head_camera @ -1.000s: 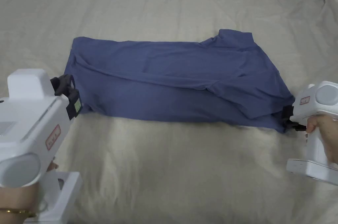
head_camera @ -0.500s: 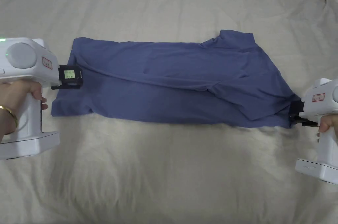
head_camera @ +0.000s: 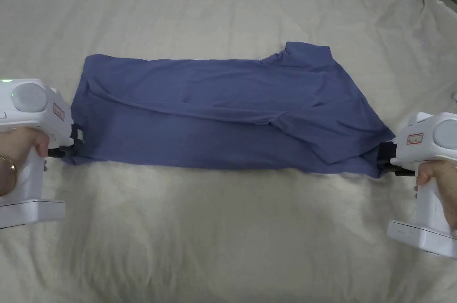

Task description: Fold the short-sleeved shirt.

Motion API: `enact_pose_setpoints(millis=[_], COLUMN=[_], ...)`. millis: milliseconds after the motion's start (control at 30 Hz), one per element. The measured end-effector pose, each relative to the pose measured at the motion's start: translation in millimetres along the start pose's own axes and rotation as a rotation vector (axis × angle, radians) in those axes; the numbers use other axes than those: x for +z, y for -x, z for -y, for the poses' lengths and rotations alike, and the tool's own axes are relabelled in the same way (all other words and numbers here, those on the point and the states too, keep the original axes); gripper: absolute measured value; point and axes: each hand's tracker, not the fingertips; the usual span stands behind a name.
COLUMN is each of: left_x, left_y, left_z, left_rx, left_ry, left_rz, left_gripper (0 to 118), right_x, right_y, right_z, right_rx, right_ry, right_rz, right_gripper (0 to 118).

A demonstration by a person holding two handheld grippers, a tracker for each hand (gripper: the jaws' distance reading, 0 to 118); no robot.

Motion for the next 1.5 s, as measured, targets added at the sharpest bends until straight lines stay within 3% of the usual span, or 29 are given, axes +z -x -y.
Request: enact_pose_setpoints(millis=[167, 300, 367, 600, 800, 833, 867, 967, 1000, 1033, 1067, 1100, 1133, 1267, 1433, 1500], left_x=[35, 72, 90, 114, 70, 64, 60, 60, 62, 66, 74, 85, 98, 147, 195, 205], left_y=[13, 30, 41, 81, 92, 91, 89, 84, 85, 87, 90, 91, 93, 87, 48, 30], left_z=[-9, -6, 6, 91, 168, 175, 182, 187, 185, 182, 178, 173, 166, 137, 137, 146], left_rx=[-0.013, -0.017, -0.026, 0.009, 0.032, 0.046, 0.047, 0.012, -0.007, -0.025, -0.028, -0.013, 0.001, 0.041, 0.022, -0.011], left_ry=[-0.085, -0.128, -0.147, -0.142, -0.054, -0.046, -0.045, -0.055, -0.055, -0.066, -0.092, -0.138, -0.190, -0.388, -0.717, -0.823], left_rz=[0.036, 0.086, 0.087, 0.135, 0.082, 0.080, 0.076, 0.000, -0.049, -0.070, -0.082, -0.088, -0.090, -0.083, -0.012, 0.002], left_gripper=[0, 0, 0, 0, 0, 5, 20, 40, 66, 86, 105, 111, 112, 112, 110, 101], right_x=[30, 72, 95, 136, 101, 94, 87, 82, 83, 87, 96, 103, 113, 165, 218, 229], right_y=[-10, -29, -38, -67, -61, -60, -61, -61, -62, -62, -61, -61, -60, -48, -18, -6], right_z=[-11, -14, -6, 68, 143, 152, 159, 169, 168, 165, 160, 155, 148, 116, 109, 117], right_rx=[0.013, -0.042, -0.018, -0.002, 0.044, 0.034, 0.027, 0.003, -0.005, -0.005, 0.014, 0.045, 0.069, 0.139, 0.159, 0.167], right_ry=[-0.023, -0.064, -0.073, -0.080, 0.046, 0.048, 0.057, 0.048, 0.049, 0.048, 0.036, 0.012, -0.027, -0.255, -0.591, -0.712], right_rz=[-0.022, -0.087, -0.097, -0.177, -0.114, -0.108, -0.099, -0.099, -0.103, -0.103, -0.089, -0.073, -0.045, 0.003, -0.052, -0.061], right_gripper=[7, 7, 7, 7, 7, 7, 8, 9, 15, 28, 60, 85, 102, 105, 105, 105])
